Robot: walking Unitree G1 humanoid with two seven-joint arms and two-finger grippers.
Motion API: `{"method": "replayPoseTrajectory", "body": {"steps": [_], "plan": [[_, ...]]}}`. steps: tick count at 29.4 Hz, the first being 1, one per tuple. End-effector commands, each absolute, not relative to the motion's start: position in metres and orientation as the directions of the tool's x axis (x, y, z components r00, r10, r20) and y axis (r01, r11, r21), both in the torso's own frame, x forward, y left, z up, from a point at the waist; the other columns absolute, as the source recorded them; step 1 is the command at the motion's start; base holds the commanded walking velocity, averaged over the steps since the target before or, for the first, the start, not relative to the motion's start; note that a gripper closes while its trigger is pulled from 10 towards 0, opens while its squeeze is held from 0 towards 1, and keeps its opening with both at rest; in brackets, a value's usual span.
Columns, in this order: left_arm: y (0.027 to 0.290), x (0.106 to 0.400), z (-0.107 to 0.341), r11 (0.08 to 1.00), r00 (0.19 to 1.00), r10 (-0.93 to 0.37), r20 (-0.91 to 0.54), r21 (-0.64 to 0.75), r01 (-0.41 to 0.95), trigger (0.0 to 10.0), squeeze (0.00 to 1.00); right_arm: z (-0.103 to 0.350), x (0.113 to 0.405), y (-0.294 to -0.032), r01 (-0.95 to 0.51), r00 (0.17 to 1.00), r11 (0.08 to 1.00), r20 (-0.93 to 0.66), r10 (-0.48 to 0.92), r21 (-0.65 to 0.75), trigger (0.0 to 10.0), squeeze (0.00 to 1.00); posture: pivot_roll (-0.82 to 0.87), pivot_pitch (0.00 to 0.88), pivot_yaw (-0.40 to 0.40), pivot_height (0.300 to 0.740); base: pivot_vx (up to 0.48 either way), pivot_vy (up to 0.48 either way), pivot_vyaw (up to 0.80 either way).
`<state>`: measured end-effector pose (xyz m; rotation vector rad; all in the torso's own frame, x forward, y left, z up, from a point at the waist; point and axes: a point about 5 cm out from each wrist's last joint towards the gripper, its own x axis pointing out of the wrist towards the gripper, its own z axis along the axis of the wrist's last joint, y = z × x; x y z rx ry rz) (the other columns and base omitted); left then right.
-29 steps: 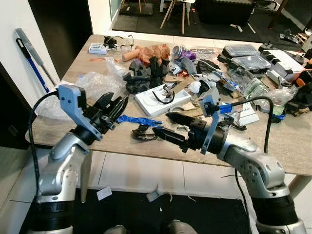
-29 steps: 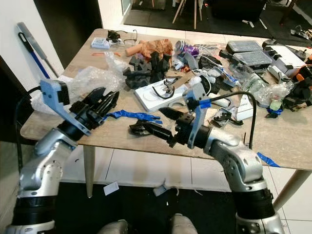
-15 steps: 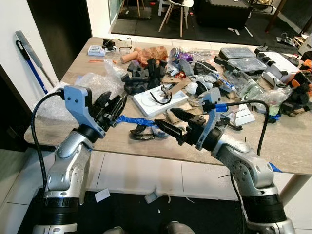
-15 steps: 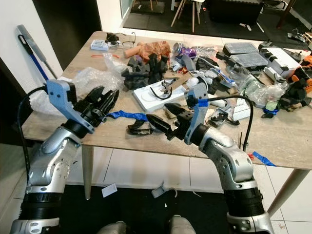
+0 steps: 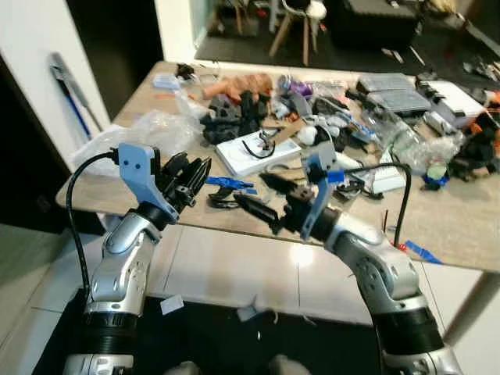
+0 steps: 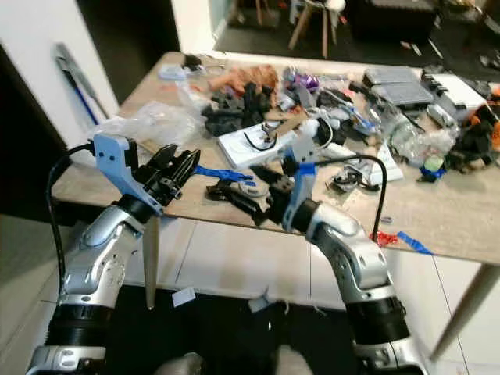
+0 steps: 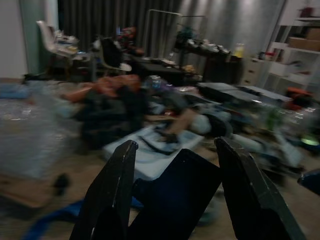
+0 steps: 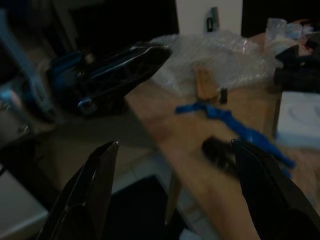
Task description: Picking trash to rubbish bin
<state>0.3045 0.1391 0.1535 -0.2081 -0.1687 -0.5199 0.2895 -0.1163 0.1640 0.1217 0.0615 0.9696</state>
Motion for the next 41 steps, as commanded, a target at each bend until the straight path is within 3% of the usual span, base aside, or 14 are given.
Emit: {"method": "replayPoseTrajectory", "body": {"steps": [1,12,19,29,37,41], "plan": [[0.136,0.305,0.148,0.847,0.857,-0.476,0.198,-0.159,0.508,10.0,0.0,0.162,0.285,-0.112,-0.848,0.517,0.511,0.006,0.856,0.138,10.0,0.0,-0.01,0.0,-0.019,0.74,-0.334,0.0,0.0],[0.139,0.306,0.147,0.852,0.856,-0.481,0.188,-0.13,0.507,10.0,0.0,0.163,0.285,-0.131,-0.872,0.476,0.478,-0.047,0.878,0.109,10.0,0.0,0.0,0.0,-0.007,0.74,-0.336,0.0,0.0],[0.139,0.306,0.146,0.849,0.853,-0.49,0.182,-0.12,0.514,10.0,0.0,0.163,0.283,-0.11,-0.877,0.471,0.46,0.06,0.88,0.141,10.0,0.0,0.01,0.0,-0.01,0.74,-0.335,0.0,0.0],[0.135,0.306,0.146,0.837,0.839,-0.509,0.193,-0.117,0.534,10.0,0.0,0.162,0.283,-0.11,-0.886,0.452,0.437,0.077,0.888,0.156,10.0,0.0,0.01,0.0,-0.018,0.74,-0.23,0.0,0.0],[0.132,0.306,0.146,0.823,0.823,-0.533,0.198,-0.107,0.558,10.0,0.0,0.16,0.283,-0.108,-0.89,0.445,0.429,0.084,0.892,0.158,10.0,0.0,0.02,0.0,-0.022,0.74,0.0,0.0,0.68],[0.124,0.305,0.147,0.775,0.773,-0.602,0.199,-0.087,0.626,10.0,0.0,0.158,0.282,-0.107,-0.892,0.438,0.421,0.081,0.895,0.163,10.0,0.0,0.02,0.0,-0.028,0.74,0.0,0.0,0.74]]}}
